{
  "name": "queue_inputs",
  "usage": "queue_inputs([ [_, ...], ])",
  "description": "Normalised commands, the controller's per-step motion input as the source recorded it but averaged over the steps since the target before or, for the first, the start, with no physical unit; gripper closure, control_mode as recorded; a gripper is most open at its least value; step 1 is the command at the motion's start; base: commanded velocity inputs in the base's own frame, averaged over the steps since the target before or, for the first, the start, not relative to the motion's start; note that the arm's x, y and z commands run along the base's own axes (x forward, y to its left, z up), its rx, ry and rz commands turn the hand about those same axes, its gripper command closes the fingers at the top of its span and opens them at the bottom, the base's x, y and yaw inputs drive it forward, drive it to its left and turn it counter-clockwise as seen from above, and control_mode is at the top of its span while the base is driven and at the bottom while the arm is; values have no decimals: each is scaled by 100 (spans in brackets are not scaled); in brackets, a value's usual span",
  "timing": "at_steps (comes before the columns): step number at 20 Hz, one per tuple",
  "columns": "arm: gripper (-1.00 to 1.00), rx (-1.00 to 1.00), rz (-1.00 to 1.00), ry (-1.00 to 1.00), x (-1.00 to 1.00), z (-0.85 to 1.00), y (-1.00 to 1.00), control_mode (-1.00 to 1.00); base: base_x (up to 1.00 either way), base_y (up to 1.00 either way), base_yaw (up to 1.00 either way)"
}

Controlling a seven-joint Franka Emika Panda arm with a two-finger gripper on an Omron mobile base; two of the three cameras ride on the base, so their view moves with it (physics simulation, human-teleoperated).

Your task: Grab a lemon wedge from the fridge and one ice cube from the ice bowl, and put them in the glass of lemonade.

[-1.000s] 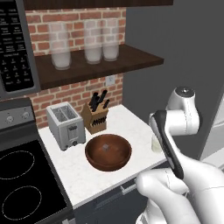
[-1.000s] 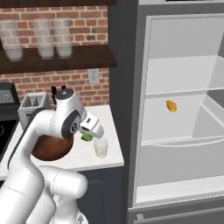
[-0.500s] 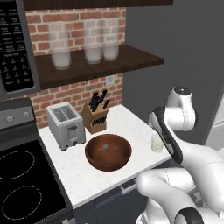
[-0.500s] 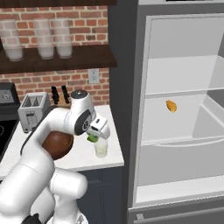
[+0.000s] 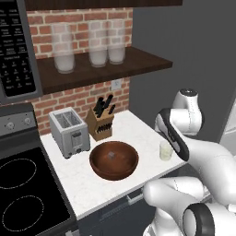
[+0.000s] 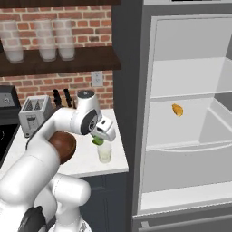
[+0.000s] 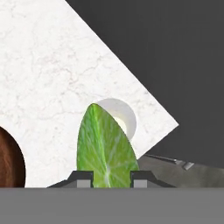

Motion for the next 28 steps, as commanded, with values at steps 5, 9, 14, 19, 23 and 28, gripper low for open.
queue_inputs([
  [5,100,0,0,3,5,-31,0,-100,0,0,0],
  [9,100,0,0,5,0,-26,0,-100,0,0,0],
  [14,100,0,0,0,0,-22,0,-100,0,0,0],
  [19,100,0,0,0,9,-11,0,-100,0,0,0],
  [23,100,0,0,0,23,0,0,-100,0,0,0],
  [28,100,0,0,0,22,0,0,-100,0,0,0],
])
